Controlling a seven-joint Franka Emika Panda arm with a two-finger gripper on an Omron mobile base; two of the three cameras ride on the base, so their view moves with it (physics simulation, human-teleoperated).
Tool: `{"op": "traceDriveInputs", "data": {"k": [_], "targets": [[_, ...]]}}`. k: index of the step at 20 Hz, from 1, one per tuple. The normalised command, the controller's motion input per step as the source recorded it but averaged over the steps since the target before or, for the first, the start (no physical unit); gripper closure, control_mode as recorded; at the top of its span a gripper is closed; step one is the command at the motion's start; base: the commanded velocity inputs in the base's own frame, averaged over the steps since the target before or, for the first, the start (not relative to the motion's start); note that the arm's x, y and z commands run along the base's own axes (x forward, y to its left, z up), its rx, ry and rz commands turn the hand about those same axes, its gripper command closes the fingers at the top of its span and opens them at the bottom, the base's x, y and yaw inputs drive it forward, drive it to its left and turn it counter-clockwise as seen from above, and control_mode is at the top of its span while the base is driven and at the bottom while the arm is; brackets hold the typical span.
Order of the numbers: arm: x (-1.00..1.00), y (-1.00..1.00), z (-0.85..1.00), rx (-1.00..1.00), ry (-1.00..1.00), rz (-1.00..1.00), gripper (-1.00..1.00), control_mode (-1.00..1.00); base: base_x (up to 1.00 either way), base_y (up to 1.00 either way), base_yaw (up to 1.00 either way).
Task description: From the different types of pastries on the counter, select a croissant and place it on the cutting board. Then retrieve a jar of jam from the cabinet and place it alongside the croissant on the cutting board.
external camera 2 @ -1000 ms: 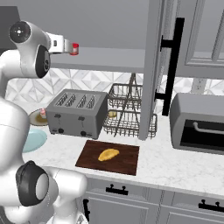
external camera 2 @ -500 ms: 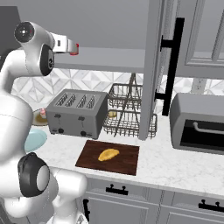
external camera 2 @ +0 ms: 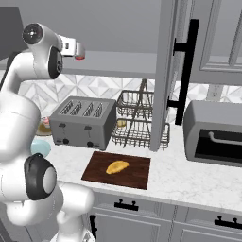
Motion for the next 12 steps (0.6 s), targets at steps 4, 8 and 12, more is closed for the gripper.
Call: {"op": "traceDriveInputs", "data": {"k": [4, 8, 12], "targets": [[0.25, 0.04, 0.00, 0.05, 0.01, 0.00, -1.00, -1.00, 0.00, 0.00, 0.00], [0.23, 0.00, 0.00, 0.03, 0.00, 0.00, -1.00, -1.00, 0.00, 0.00, 0.00], [0.23, 0.04, 0.00, 0.03, 0.01, 0.00, -1.00, -1.00, 0.00, 0.00, 0.00]]}}
